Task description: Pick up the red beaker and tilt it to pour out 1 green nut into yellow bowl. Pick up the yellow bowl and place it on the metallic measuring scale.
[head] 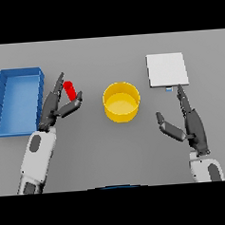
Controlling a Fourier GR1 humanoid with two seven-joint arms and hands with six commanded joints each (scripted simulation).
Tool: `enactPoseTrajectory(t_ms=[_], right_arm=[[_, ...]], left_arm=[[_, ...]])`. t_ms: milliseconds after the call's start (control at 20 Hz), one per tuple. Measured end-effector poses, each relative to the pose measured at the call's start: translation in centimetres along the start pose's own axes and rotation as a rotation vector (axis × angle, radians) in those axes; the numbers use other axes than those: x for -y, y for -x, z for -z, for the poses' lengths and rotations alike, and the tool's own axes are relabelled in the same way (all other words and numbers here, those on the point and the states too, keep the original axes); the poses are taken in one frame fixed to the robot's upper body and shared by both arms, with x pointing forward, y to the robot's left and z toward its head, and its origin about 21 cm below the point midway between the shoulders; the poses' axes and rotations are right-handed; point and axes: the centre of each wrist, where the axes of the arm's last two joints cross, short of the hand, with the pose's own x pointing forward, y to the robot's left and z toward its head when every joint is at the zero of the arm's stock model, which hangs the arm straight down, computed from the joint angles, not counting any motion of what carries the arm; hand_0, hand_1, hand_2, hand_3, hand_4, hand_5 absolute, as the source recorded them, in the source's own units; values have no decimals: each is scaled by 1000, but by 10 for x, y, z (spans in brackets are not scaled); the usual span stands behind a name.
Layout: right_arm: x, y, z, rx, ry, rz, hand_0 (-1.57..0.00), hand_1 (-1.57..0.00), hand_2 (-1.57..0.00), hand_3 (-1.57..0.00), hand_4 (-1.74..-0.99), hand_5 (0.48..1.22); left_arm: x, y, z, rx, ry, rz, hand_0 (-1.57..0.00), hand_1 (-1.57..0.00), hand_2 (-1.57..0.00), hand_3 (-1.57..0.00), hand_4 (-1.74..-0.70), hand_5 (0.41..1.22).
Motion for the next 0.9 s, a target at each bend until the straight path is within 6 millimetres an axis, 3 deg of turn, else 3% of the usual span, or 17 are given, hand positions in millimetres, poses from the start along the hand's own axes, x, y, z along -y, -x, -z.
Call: enactPoseTrajectory(t_ms=[250, 550, 600, 700, 800, 900], right_arm=[[-1, -1, -1, -21, -9, 7, 1, 1, 1, 1, -1265, 638], [3, -2, -2, -20, 11, -3, 1, 1, 1, 1, -1261, 641], [3, -2, -1, -25, 8, -8, 1, 1, 1, 1, -1259, 642], [4, -3, 2, -31, 15, -8, 1, 1, 1, 1, -1258, 644], [2, -1, 2, -33, 16, -15, 1, 1, 1, 1, -1255, 644], [0, -2, -1, -12, 8, -5, 1, 1, 1, 1, -1254, 645]], left_arm=[[2, -4, 17, -19, 5, 1, 1, 1, 1, 1, -1289, 683], [9, -2, 29, 4, 17, -43, 1, 1, 0, 1, -1348, 704], [10, -1, 30, -3, 13, -53, 1, -26, -67, -31, -1378, 724], [17, 0, 35, 11, -2, -97, -285, -328, -364, -292, -1449, 783], [16, 0, 38, -12, -34, -108, -662, -699, -733, -724, -1500, 941], [20, -1, 40, -11, -34, -82, -989, -1013, -1034, -926, -1575, 1042]])
